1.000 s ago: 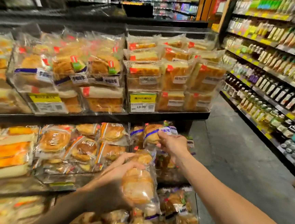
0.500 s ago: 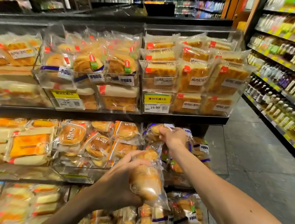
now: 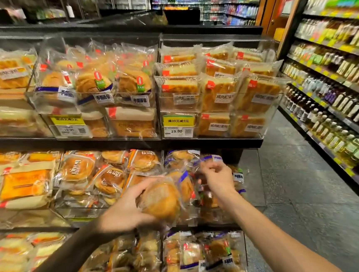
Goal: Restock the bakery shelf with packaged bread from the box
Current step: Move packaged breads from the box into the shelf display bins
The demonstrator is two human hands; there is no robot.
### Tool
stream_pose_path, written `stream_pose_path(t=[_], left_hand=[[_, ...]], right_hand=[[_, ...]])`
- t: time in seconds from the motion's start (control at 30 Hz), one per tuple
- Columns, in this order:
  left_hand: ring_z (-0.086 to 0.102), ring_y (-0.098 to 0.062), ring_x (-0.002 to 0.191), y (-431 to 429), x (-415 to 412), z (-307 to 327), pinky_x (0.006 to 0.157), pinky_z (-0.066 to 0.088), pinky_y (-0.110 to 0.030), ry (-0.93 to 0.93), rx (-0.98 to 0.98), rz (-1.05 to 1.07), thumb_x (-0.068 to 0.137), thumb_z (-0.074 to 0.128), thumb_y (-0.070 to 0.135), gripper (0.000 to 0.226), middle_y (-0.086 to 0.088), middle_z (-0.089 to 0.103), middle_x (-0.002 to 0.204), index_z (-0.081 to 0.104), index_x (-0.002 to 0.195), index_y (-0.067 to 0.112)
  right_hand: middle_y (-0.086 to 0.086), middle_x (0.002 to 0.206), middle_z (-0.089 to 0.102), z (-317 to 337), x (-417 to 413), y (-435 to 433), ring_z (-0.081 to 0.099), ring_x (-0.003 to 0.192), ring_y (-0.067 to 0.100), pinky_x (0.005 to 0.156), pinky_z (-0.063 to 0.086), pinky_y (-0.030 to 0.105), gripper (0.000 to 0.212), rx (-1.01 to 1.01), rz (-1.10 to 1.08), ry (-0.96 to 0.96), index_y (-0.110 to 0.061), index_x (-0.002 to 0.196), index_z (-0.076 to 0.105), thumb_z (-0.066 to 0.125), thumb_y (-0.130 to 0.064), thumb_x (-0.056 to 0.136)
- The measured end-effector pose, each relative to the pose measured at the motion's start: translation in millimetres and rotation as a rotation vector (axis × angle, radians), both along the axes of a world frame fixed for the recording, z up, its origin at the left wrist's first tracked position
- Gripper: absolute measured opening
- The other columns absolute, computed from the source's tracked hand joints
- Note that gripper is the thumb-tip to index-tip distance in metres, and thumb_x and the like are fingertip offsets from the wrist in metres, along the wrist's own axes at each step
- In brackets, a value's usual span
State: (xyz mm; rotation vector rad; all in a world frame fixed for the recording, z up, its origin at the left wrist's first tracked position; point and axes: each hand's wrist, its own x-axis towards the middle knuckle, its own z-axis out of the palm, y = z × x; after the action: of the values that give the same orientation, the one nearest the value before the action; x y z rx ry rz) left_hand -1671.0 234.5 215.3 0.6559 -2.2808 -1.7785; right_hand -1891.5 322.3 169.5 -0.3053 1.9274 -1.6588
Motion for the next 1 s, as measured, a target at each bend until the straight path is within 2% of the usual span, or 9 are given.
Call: stream_pose_path(t=[0.03,0.1,0.17,0.3,0.4,0.5,0.6,0.73,1.0], left_hand=[[0.060,0.013,0.099,2,-1,-2,0.076,0.051,-0.009,0.011,0.077,0.021,0.043,0.098,0.023,0.092,0.017,0.052,0.121,0.046,0.117,0.040],[0.061,-0.005,0.110,4,-4,-10,0.090,0.051,-0.021,-0.002,0.197,0.067,0.032,0.101,0.033,0.107,0.010,0.052,0.130,0.043,0.123,0.037],[0.060,-0.020,0.118,10,-12,-17,0.102,0.047,-0.040,0.036,0.354,0.128,0.027,0.101,0.027,0.108,-0.002,0.054,0.137,0.048,0.122,0.038],[0.068,-0.034,0.107,41,-40,-22,0.087,0.052,-0.039,0.091,0.620,0.106,0.024,0.100,0.010,0.111,-0.021,0.069,0.118,0.051,0.120,0.034],[0.069,-0.031,0.106,58,-60,-26,0.086,0.054,-0.036,0.068,0.622,0.039,0.038,0.092,0.004,0.094,-0.015,0.072,0.114,0.054,0.122,0.024],[0.070,-0.019,0.103,74,-77,-24,0.084,0.051,-0.028,-0.003,0.545,-0.009,0.056,0.081,-0.004,0.075,-0.002,0.075,0.108,0.056,0.117,0.032],[0.070,-0.009,0.097,82,-88,-25,0.075,0.051,-0.017,-0.049,0.440,-0.051,0.066,0.081,-0.004,0.065,0.010,0.076,0.099,0.057,0.112,0.036],[0.069,0.006,0.082,85,-96,-23,0.062,0.047,-0.005,-0.097,0.355,-0.042,0.077,0.074,-0.006,0.061,0.012,0.075,0.093,0.053,0.117,0.035],[0.069,0.005,0.082,77,-97,-21,0.063,0.048,-0.006,-0.095,0.306,-0.079,0.078,0.073,-0.006,0.055,0.012,0.069,0.101,0.054,0.107,0.036]], right_hand=[[0.003,0.088,0.069,-3,3,15,0.064,0.080,0.020,0.067,0.049,0.028,0.018,0.050,0.057,0.042,-0.009,0.105,0.062,0.067,-0.021,0.092],[0.002,0.108,0.070,-13,7,44,0.064,0.101,0.021,0.091,0.050,0.037,0.034,0.094,0.184,-0.027,-0.018,0.107,0.066,0.069,-0.046,0.087],[0.006,0.118,0.069,-18,8,67,0.069,0.105,0.027,0.094,0.054,0.046,0.051,-0.006,0.312,-0.263,-0.020,0.118,0.063,0.068,-0.056,0.084],[0.019,0.128,0.064,-18,6,95,0.068,0.107,0.036,0.091,0.056,0.047,0.054,-0.220,0.373,-0.523,-0.008,0.132,0.052,0.073,-0.028,0.086],[0.021,0.113,0.068,-24,-1,104,0.072,0.092,0.034,0.088,0.055,0.051,0.066,-0.297,0.256,-0.540,-0.003,0.134,0.044,0.080,-0.021,0.081],[0.017,0.102,0.074,-20,-17,113,0.073,0.084,0.029,0.081,0.059,0.048,0.068,-0.235,0.080,-0.383,-0.007,0.125,0.048,0.085,-0.031,0.073],[0.011,0.105,0.070,-10,-40,117,0.071,0.089,0.028,0.084,0.057,0.053,0.079,-0.009,-0.095,-0.002,-0.023,0.111,0.049,0.090,-0.057,0.052],[0.002,0.087,0.063,3,-67,117,0.065,0.076,0.021,0.074,0.055,0.042,0.059,0.256,-0.138,0.413,-0.018,0.119,0.035,0.078,-0.030,0.082],[0.004,0.092,0.051,-22,-81,71,0.052,0.082,0.024,0.069,0.038,0.033,0.021,0.534,-0.007,0.738,-0.008,0.113,0.042,0.055,-0.018,0.099]])
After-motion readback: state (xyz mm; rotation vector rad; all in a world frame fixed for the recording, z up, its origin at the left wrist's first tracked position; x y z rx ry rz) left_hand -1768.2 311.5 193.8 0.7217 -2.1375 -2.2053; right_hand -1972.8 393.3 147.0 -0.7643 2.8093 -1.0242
